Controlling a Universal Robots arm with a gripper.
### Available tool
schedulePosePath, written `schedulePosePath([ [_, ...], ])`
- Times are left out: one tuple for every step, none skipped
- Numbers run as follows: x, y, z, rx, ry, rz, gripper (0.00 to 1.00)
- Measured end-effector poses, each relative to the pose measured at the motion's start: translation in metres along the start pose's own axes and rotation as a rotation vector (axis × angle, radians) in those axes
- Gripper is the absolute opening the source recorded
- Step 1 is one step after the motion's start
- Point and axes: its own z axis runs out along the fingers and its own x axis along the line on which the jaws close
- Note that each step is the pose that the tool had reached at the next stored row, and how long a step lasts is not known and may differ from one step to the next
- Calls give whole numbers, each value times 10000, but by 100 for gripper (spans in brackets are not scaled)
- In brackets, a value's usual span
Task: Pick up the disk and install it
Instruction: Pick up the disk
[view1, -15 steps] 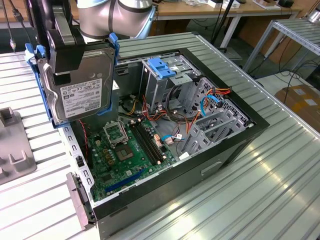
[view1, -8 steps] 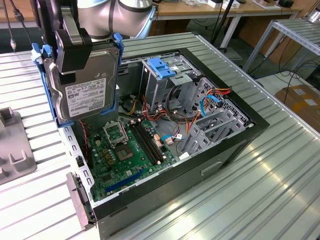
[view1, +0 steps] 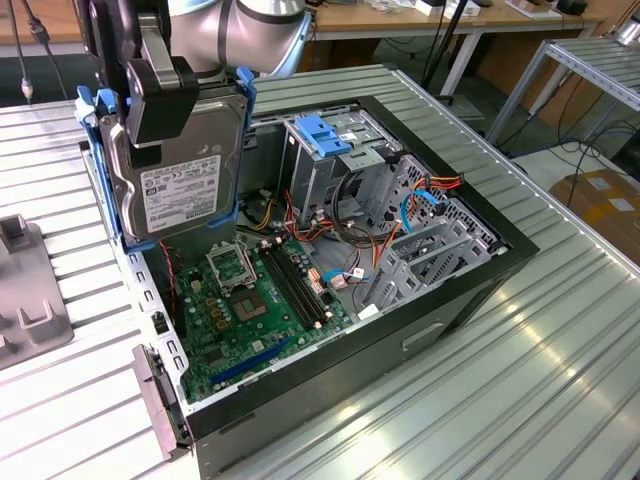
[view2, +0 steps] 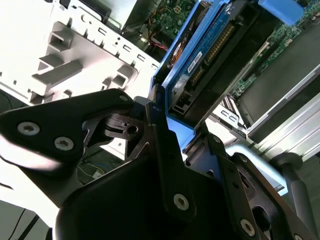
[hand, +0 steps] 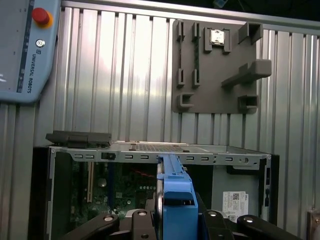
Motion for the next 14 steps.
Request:
schedulePosePath([
  [1,-8,0,-1,0,-1,37],
  [2,-14,1,0,-1,-1,37],
  [2,-21,0,0,-1,-1,37],
  [3,-31,-1,-1,1,0,37],
  [3,-38,0,0,0,-1,37],
  [4,-46,0,0,-1,0,37],
  [5,-54,0,-1,0,0,37],
  [5,-60,-1,-1,0,0,37],
  [6,-68,-1,-1,1,0,37],
  [7,-76,0,0,0,-1,37],
  [8,-83,-1,-1,1,0,37],
  [8,-90,-1,0,0,0,37],
  [9,-97,-1,0,0,0,37],
  [10,-109,-1,0,-1,0,37],
])
